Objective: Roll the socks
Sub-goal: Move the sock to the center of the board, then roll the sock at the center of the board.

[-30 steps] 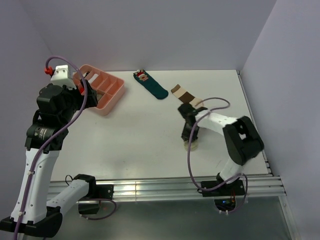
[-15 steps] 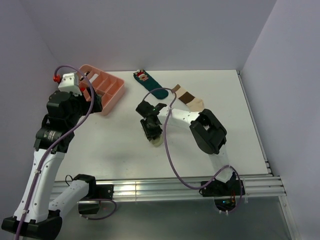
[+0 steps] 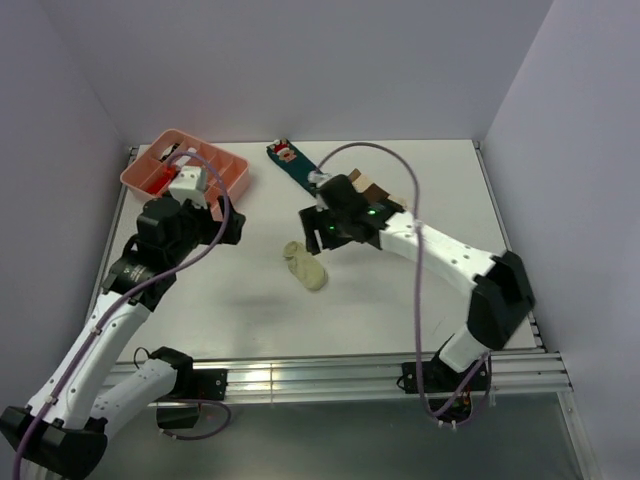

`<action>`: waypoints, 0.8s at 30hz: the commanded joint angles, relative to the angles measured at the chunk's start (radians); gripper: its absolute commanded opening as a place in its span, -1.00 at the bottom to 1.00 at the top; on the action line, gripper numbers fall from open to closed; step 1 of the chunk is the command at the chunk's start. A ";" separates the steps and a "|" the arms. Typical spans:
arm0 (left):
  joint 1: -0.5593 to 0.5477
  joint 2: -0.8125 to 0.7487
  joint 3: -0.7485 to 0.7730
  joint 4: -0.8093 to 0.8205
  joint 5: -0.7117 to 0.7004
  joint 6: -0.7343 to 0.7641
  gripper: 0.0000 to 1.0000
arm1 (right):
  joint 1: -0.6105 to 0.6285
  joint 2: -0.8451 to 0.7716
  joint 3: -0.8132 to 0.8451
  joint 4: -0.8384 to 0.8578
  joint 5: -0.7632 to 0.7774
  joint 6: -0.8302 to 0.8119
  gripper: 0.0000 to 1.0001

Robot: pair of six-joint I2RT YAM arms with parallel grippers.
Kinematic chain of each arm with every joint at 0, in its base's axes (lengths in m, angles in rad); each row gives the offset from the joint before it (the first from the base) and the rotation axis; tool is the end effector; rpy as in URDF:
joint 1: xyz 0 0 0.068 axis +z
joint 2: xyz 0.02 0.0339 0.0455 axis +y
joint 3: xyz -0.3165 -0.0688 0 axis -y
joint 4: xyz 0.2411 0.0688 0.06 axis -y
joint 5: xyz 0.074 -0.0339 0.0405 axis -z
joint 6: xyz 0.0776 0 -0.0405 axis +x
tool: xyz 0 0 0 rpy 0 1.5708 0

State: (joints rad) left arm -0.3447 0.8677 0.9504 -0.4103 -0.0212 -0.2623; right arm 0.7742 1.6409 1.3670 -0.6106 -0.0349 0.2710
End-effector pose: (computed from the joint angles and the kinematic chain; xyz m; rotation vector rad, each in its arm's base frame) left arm 0.1833 -0.0641 0.3859 0.0644 1.9165 -0.3911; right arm 0.2745 0.2722 0.3045 -0.6427 2.4371 0.4876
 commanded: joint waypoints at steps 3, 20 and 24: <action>-0.236 0.069 -0.071 0.174 -0.058 0.061 0.87 | -0.245 -0.297 -0.333 0.182 -0.031 0.179 0.46; -0.770 0.602 -0.131 0.401 -0.437 0.193 0.54 | -0.641 -0.727 -0.779 0.327 -0.127 0.387 0.54; -0.794 0.701 -0.127 0.472 -0.493 0.207 0.36 | -0.662 -0.728 -0.809 0.350 -0.172 0.398 0.53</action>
State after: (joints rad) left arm -1.1286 1.5299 0.8135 -0.0330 -0.4248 -0.0719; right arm 0.1284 0.9283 0.5777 -0.3199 -0.1474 0.6476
